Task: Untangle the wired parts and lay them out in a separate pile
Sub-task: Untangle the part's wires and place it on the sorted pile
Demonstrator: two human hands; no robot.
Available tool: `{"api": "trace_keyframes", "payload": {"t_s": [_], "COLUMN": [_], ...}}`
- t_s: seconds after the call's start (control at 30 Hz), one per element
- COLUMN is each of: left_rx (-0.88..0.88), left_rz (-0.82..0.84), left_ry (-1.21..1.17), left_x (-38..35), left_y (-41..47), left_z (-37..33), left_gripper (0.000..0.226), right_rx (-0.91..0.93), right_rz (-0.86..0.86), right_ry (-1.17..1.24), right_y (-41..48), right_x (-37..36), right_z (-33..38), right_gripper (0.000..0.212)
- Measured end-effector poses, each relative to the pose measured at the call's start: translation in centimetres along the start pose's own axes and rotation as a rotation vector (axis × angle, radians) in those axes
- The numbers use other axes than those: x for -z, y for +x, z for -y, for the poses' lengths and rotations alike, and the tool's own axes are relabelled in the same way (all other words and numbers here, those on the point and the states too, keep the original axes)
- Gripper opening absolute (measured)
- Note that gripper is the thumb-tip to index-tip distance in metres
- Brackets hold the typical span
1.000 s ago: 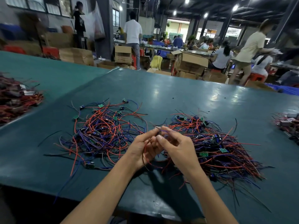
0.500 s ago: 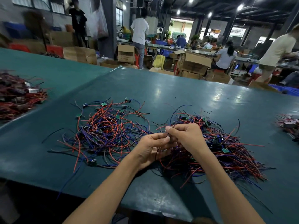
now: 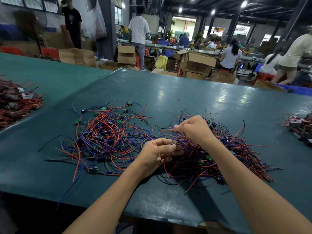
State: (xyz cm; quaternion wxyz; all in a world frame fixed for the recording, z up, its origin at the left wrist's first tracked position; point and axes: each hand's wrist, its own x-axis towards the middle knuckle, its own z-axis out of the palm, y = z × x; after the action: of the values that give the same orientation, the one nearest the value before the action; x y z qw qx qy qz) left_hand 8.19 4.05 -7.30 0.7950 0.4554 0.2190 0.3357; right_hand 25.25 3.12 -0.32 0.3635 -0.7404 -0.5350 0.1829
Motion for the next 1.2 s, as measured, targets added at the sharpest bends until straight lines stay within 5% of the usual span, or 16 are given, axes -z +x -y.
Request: {"api": "trace_keyframes", "payload": {"t_s": [0.27, 0.53, 0.63, 0.8, 0.9, 1.03, 1.2], "left_rx": [-0.016, 0.017, 0.031, -0.02, -0.094, -0.169, -0.13], "left_rz": [0.021, 0.04, 0.031, -0.006, -0.038, -0.047, 0.02], "left_ry": [-0.039, -0.082, -0.265, -0.407, -0.303, -0.304, -0.362], "left_x": [0.0, 0.1, 0.4, 0.7, 0.7, 0.8, 0.7], "left_y": [-0.1, -0.2, -0.2, 0.1, 0.4, 0.6, 0.2], "left_z": [-0.2, -0.4, -0.8, -1.4, -1.1, -0.8, -0.9], "left_gripper": [0.01, 0.018, 0.024, 0.025, 0.018, 0.025, 0.018], "right_rx": [-0.072, -0.28, -0.226, -0.007, 0.092, 0.169, 0.182], "right_rz": [-0.164, -0.236, -0.2, -0.267, -0.216, -0.245, -0.059], "right_ry": [0.018, 0.649, 0.769, 0.403, 0.144, 0.104, 0.168], "right_y": [3.0, 3.0, 1.8, -3.1, -6.2, -8.1, -8.6], "right_x": [1.0, -0.1, 0.3, -0.7, -2.0, -3.1, -4.9], "right_z": [0.2, 0.5, 1.6, 2.1, 2.2, 2.1, 1.3], "right_gripper": [0.043, 0.022, 0.038, 0.022, 0.031, 0.025, 0.038]}}
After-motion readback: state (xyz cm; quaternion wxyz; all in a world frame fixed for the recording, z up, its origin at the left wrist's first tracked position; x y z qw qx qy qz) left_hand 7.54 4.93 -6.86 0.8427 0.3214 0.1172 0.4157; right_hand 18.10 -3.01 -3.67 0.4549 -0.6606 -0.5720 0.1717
